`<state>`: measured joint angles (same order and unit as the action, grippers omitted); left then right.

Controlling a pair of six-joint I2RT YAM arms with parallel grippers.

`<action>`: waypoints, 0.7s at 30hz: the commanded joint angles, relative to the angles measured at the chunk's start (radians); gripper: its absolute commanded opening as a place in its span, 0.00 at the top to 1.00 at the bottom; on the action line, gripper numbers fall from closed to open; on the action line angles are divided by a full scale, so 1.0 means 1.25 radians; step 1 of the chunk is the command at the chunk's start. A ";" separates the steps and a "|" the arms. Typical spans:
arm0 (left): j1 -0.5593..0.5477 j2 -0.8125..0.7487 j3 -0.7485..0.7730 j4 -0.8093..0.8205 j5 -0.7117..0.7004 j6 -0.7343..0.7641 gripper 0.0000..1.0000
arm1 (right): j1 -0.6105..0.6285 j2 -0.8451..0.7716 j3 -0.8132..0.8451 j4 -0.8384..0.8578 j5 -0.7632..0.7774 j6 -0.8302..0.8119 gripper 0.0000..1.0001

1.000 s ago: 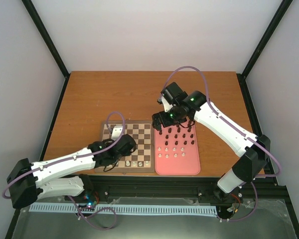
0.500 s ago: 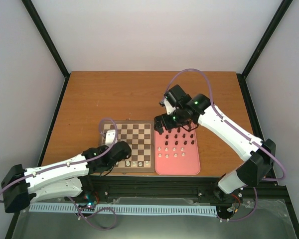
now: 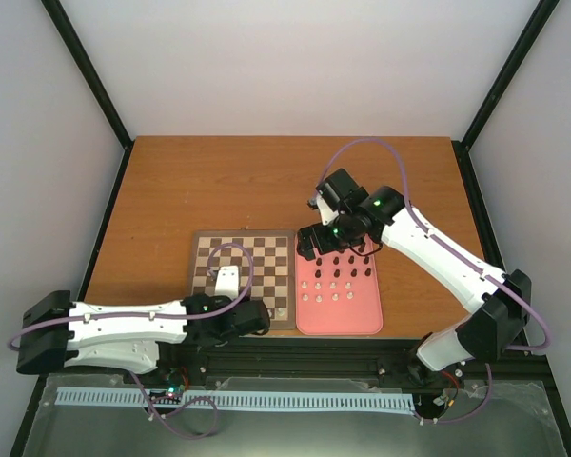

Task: Set up the chess pieces on the board
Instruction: Adjust the chess piece.

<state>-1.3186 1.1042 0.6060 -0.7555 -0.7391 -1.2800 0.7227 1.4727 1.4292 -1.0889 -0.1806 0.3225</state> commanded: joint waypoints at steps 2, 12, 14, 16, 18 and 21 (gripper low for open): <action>-0.024 -0.028 0.023 -0.082 -0.063 -0.108 0.99 | -0.001 -0.028 -0.016 0.013 -0.004 0.008 0.00; -0.034 -0.048 -0.002 -0.119 -0.070 -0.182 0.99 | -0.001 -0.014 -0.008 0.013 -0.010 0.005 0.00; -0.034 -0.053 -0.016 -0.113 -0.077 -0.199 0.98 | -0.001 -0.012 -0.007 0.014 -0.012 0.005 0.00; -0.034 -0.064 -0.025 -0.113 -0.093 -0.210 0.97 | -0.001 -0.009 -0.006 0.014 -0.013 0.004 0.00; -0.034 -0.079 -0.026 -0.121 -0.111 -0.213 0.96 | -0.001 -0.004 -0.002 0.013 -0.013 0.000 0.00; -0.034 -0.096 -0.026 -0.135 -0.133 -0.209 0.97 | -0.001 0.005 0.005 0.011 -0.014 -0.004 0.00</action>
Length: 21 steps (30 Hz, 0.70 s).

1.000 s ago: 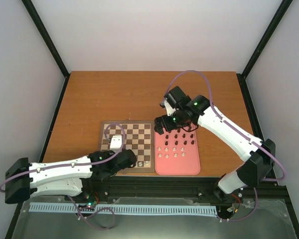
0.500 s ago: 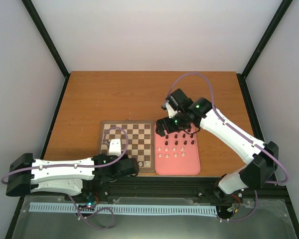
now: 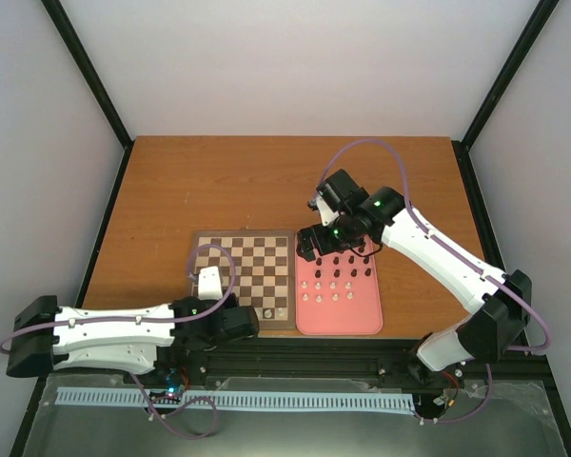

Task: Set up the chess pieces on the board
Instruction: Adjust the chess piece.

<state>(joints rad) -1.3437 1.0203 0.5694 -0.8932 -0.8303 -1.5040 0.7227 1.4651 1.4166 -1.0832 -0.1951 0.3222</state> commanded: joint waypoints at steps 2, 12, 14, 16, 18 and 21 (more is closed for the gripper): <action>-0.014 -0.033 0.003 -0.022 -0.074 -0.019 0.96 | -0.001 0.021 0.025 0.006 -0.002 -0.006 0.00; 0.026 0.022 0.036 0.058 -0.080 0.111 0.96 | -0.001 0.057 0.063 0.006 -0.008 -0.021 0.00; 0.054 0.006 0.054 0.099 -0.047 0.205 0.96 | -0.001 0.059 0.069 0.006 -0.012 -0.024 0.00; 0.070 -0.015 0.094 0.097 -0.026 0.273 0.97 | -0.002 0.058 0.076 0.005 -0.017 -0.025 0.00; 0.080 -0.028 0.155 0.069 -0.001 0.332 0.97 | -0.008 0.053 0.085 0.009 -0.030 -0.024 0.00; 0.093 -0.033 0.257 0.028 0.081 0.413 0.97 | -0.022 0.049 0.095 0.026 -0.074 -0.017 0.00</action>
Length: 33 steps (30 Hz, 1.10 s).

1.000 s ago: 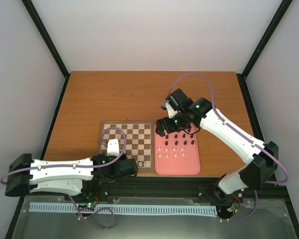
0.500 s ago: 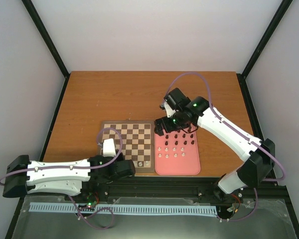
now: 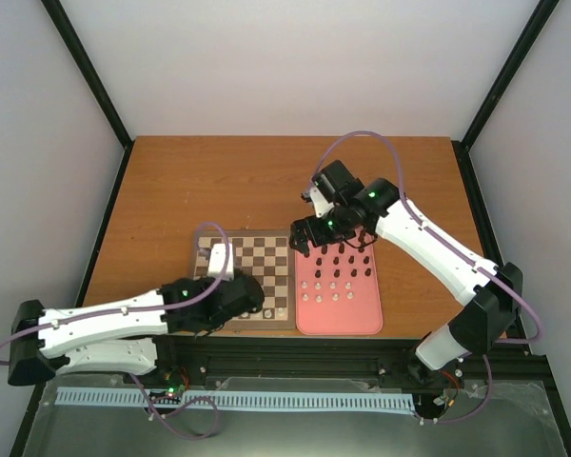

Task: Set up the chess pieces on the board
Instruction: Adjust the chess piece.

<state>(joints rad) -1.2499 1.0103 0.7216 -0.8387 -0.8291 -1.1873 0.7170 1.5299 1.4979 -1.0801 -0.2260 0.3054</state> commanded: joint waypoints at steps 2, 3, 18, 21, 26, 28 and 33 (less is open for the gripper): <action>0.019 -0.041 0.190 -0.018 0.148 0.197 0.97 | -0.026 -0.002 0.036 0.037 -0.079 0.003 0.00; 0.018 -0.052 0.205 -0.012 0.184 0.213 0.97 | -0.029 -0.003 0.040 0.042 -0.094 0.008 0.00; 0.019 -0.165 0.333 0.042 0.575 0.279 0.95 | -0.035 -0.209 -0.104 0.216 -0.278 -0.065 0.00; 0.020 -0.157 0.303 0.088 0.687 0.265 0.94 | -0.035 -0.222 -0.105 0.208 -0.346 -0.080 0.00; 0.022 -0.158 0.236 0.179 0.806 0.267 0.93 | -0.035 -0.248 -0.104 0.206 -0.440 -0.088 0.01; 0.022 -0.148 0.230 0.183 0.811 0.288 0.93 | -0.035 -0.245 -0.097 0.194 -0.461 -0.085 0.02; 0.022 -0.128 0.222 0.099 0.747 0.376 0.95 | -0.035 -0.221 -0.048 0.073 -0.475 -0.089 0.08</action>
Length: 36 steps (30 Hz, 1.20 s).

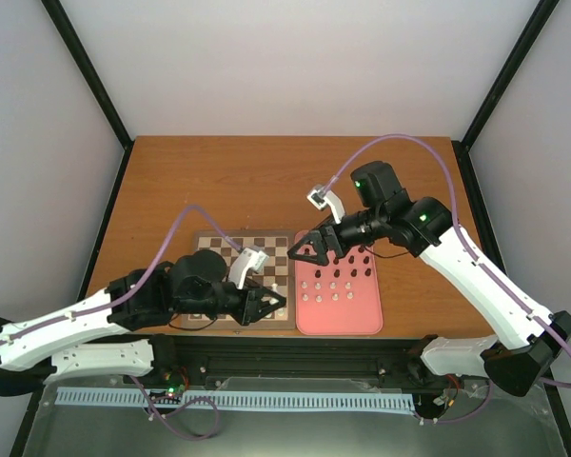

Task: Set up the chess pieces on the board
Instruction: Adjust the chess piece.

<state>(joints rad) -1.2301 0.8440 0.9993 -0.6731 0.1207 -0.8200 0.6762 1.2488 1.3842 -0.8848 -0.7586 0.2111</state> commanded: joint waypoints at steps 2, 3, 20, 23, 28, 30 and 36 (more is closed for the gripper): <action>0.006 0.002 -0.019 -0.043 -0.060 0.106 0.95 | -0.002 0.010 0.048 -0.131 -0.058 -0.015 0.12; 0.006 0.000 -0.033 -0.037 -0.087 0.114 0.96 | -0.002 0.012 0.049 -0.155 -0.059 -0.016 0.13; 0.006 0.164 -0.046 0.024 -0.182 0.235 0.97 | 0.095 0.041 -0.047 -0.152 0.031 0.094 0.31; 0.006 0.156 -0.047 0.030 -0.180 0.232 0.96 | 0.097 0.043 -0.082 -0.118 0.060 0.118 0.37; 0.006 0.116 -0.060 0.030 -0.186 0.215 0.97 | 0.097 0.042 -0.113 -0.035 0.038 0.141 0.39; 0.005 0.101 -0.066 0.028 -0.190 0.207 0.97 | 0.099 0.045 -0.110 -0.008 0.031 0.146 0.39; 0.005 0.064 -0.079 0.028 -0.206 0.185 0.97 | 0.109 0.044 -0.135 0.077 -0.001 0.199 0.43</action>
<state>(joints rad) -1.2285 0.9539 0.8951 -0.6575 -0.1108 -0.5682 0.7933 1.3014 1.2396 -0.8951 -0.7227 0.4049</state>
